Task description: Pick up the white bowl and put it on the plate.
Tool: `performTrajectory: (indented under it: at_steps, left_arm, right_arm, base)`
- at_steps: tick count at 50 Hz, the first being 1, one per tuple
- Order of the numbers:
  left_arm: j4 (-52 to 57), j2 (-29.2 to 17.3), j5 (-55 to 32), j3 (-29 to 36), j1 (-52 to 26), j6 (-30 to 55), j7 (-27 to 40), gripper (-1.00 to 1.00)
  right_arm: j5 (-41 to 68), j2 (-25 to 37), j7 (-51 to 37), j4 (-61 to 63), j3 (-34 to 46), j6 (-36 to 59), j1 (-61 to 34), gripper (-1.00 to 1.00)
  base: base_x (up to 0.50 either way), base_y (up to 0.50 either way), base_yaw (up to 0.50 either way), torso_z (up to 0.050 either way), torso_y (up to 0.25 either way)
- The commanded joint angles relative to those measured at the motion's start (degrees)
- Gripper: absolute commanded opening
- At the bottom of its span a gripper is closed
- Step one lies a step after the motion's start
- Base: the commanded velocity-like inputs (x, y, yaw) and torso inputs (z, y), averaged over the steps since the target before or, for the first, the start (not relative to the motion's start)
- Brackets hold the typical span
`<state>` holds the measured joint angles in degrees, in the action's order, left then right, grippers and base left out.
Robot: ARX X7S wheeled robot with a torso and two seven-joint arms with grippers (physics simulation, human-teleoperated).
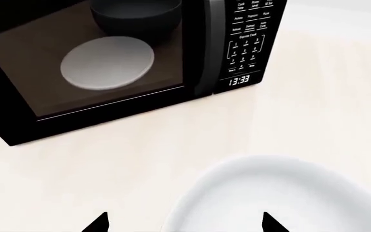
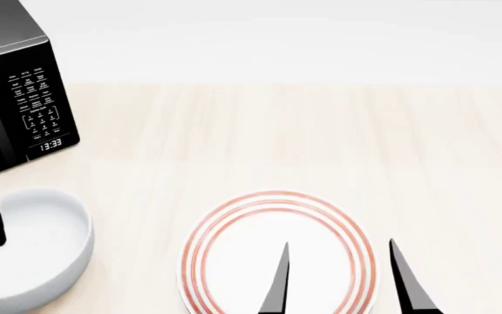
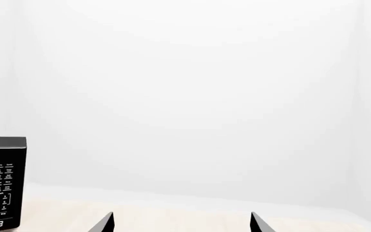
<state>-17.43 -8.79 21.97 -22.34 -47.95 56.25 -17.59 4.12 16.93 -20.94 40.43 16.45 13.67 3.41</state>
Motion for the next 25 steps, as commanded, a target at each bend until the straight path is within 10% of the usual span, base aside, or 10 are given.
performTrajectory:
  at_steps: [1, 25]
  left_arm:
    - [-2.7, 1.05, 2.62, -0.94, -0.05, -1.68, 2.05, 1.0]
    - [-4.7, 1.31, 1.43, 0.33, 0.97, -3.45, 3.4, 1.0]
  right_arm:
    - [-1.22, -0.83, 0.75, -0.17, -1.04, -0.41, -0.04, 1.0]
    - [-0.98, -0.18, -0.09, -0.24, -0.2, -0.47, -0.14, 1.0]
  base:
    - [0.0, 0.0, 0.0, 0.0, 0.0]
    - [0.0, 0.0, 0.0, 0.0, 0.0]
